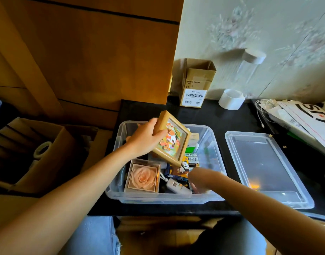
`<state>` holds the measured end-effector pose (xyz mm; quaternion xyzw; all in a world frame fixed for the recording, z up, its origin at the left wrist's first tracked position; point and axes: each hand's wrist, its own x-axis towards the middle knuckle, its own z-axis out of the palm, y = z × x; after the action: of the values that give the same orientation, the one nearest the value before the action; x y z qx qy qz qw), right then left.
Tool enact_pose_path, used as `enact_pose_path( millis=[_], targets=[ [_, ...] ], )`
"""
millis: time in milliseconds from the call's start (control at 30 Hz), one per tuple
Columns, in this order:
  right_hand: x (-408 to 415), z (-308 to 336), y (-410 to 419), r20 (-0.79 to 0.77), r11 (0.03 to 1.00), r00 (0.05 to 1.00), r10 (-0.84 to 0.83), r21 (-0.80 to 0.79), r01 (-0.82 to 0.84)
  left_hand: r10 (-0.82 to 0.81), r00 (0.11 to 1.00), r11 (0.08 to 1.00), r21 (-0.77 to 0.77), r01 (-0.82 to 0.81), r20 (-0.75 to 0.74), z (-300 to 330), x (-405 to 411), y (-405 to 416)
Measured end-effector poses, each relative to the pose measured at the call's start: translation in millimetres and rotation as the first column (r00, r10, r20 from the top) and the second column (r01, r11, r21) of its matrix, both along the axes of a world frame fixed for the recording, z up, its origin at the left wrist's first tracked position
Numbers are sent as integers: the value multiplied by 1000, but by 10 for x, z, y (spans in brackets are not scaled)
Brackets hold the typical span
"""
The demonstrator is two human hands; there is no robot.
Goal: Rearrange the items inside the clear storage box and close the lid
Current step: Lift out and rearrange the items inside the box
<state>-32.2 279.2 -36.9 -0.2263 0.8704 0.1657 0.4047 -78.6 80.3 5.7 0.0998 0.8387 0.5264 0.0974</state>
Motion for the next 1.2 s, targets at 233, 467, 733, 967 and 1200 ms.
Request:
enact_pose_path(
  millis=[233,467,733,967,1200],
  targets=[
    [4,4,40,-54,998,997,50,-28,-51,-14,999,998,65,11,45,-92,15,6],
    [3,99,45,-138,998,988,70,9,-69,43,999,993,111,-43,6,-70,58,31],
    [-319,82,67,-502,988,852,-152,-76,132,74,997,993,95,-71,-28,-22,81,26],
    [-439,-74,30,-562,960,778,-280,-186,211,69,998,987,147,-66,-11,-22,86,-38],
    [-468,-94,-7,-594,957,751,-288,-213,199,41,999,980,194,-40,-2,-43,99,-81]
  ],
)
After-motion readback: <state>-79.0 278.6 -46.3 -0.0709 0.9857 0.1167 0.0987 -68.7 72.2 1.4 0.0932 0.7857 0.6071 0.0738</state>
